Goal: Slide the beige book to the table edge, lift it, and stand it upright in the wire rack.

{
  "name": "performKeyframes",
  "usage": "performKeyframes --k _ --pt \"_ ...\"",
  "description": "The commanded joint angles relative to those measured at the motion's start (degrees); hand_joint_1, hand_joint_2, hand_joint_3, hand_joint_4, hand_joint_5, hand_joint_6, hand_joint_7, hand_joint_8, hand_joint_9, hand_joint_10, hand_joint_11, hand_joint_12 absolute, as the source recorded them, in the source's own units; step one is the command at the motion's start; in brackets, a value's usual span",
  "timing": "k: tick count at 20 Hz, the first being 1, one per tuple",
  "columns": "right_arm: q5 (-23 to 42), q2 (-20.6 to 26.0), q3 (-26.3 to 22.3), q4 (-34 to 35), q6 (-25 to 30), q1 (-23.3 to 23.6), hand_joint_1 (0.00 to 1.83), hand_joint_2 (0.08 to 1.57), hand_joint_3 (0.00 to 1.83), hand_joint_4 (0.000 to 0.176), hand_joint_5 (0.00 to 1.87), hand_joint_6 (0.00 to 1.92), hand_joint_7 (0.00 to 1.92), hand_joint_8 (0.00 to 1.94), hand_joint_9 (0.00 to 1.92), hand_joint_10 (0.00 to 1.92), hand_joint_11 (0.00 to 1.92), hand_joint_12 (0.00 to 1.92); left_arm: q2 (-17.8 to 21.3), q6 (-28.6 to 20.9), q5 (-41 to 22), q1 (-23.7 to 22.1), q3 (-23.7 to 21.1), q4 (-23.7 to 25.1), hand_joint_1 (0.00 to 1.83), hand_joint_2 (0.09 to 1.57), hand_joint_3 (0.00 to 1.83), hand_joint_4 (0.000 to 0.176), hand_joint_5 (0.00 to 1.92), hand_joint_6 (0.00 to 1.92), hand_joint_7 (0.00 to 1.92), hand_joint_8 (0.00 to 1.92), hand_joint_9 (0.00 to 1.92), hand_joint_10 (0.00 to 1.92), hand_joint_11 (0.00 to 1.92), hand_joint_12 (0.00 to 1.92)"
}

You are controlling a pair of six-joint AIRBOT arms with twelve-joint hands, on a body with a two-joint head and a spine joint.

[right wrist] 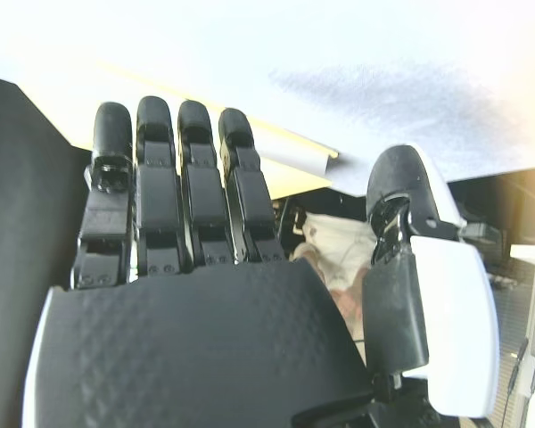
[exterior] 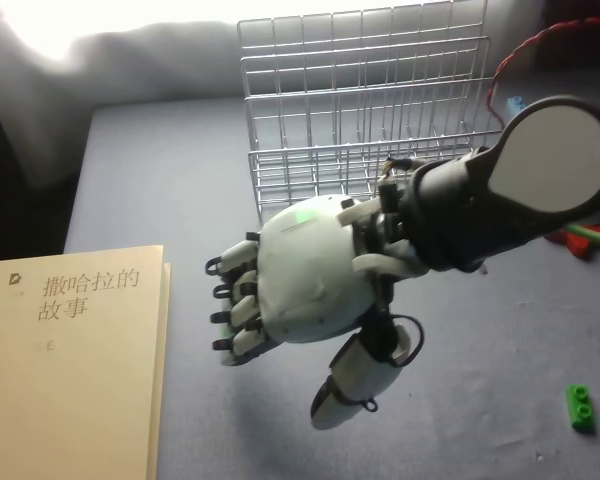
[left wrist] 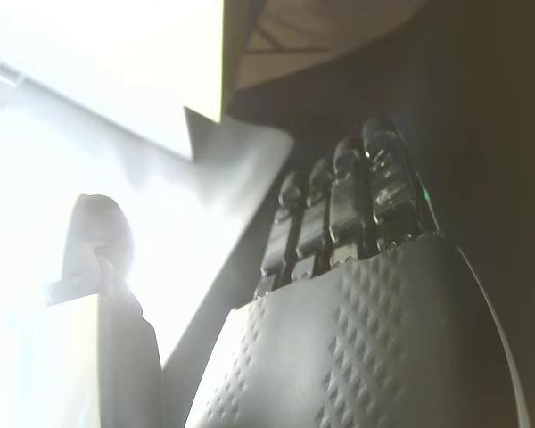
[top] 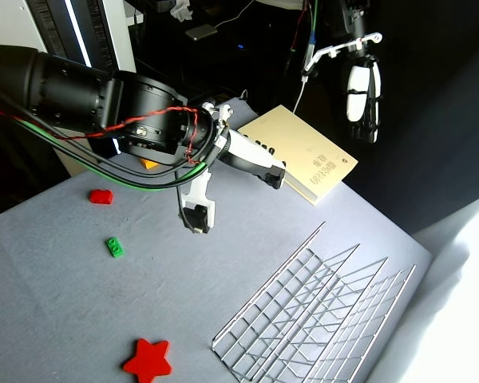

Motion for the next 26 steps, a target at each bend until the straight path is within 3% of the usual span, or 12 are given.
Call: performKeyframes --k 1,6,12,17,22,26 --pt "-1.8 0.5 -0.6 1.6 0.1 1.2 0.13 1.16 0.0 0.0 0.3 0.0 0.32 0.0 0.32 0.0 0.0 0.89 -0.1 -0.1 -4.7 -0.2 0.9 -0.8 0.68 1.07 0.0 0.0 0.06 0.0 0.02 0.0 0.03 0.0 0.0 0.1" --pt "0.9 2.8 -0.6 1.5 -0.1 3.0 0.17 1.16 0.0 0.0 0.32 0.0 0.32 0.0 0.32 0.0 0.0 0.88 -3.8 0.6 -5.3 -0.1 3.9 -0.8 0.67 1.07 0.0 0.0 0.05 0.0 0.01 0.0 0.02 0.0 0.0 0.08" --pt "5.4 7.9 -0.6 1.3 -0.1 5.2 0.2 1.15 0.0 0.0 0.31 0.0 0.29 0.0 0.29 0.0 0.0 0.82 -6.9 0.7 -5.2 0.0 6.2 -0.8 0.7 1.04 0.0 0.0 0.08 0.01 0.06 0.01 0.07 0.01 0.0 0.19" --pt "4.9 12.6 -0.6 1.4 0.0 6.3 0.2 1.15 0.0 0.0 0.34 0.0 0.33 0.0 0.33 0.0 0.0 0.91 -9.0 0.7 -5.0 0.0 6.5 -0.8 0.73 1.02 0.0 0.0 0.09 0.0 0.07 0.01 0.08 0.01 0.0 0.17" --pt "3.3 15.6 -1.2 1.5 4.4 6.6 0.21 1.14 0.0 0.0 0.33 0.0 0.32 0.0 0.32 0.0 0.0 0.88 -9.5 0.7 -4.7 0.3 6.0 -0.8 0.7 1.04 0.0 0.0 0.08 0.0 0.06 0.0 0.07 0.0 0.0 0.11" --pt "-1.1 19.6 -4.6 1.6 10.0 6.9 0.21 1.14 0.0 0.0 0.32 0.0 0.33 0.0 0.33 0.0 0.0 0.91 -10.0 0.7 -4.7 0.5 5.7 -0.8 0.73 1.04 0.0 0.0 0.1 0.0 0.08 0.0 0.1 0.0 0.0 0.14"
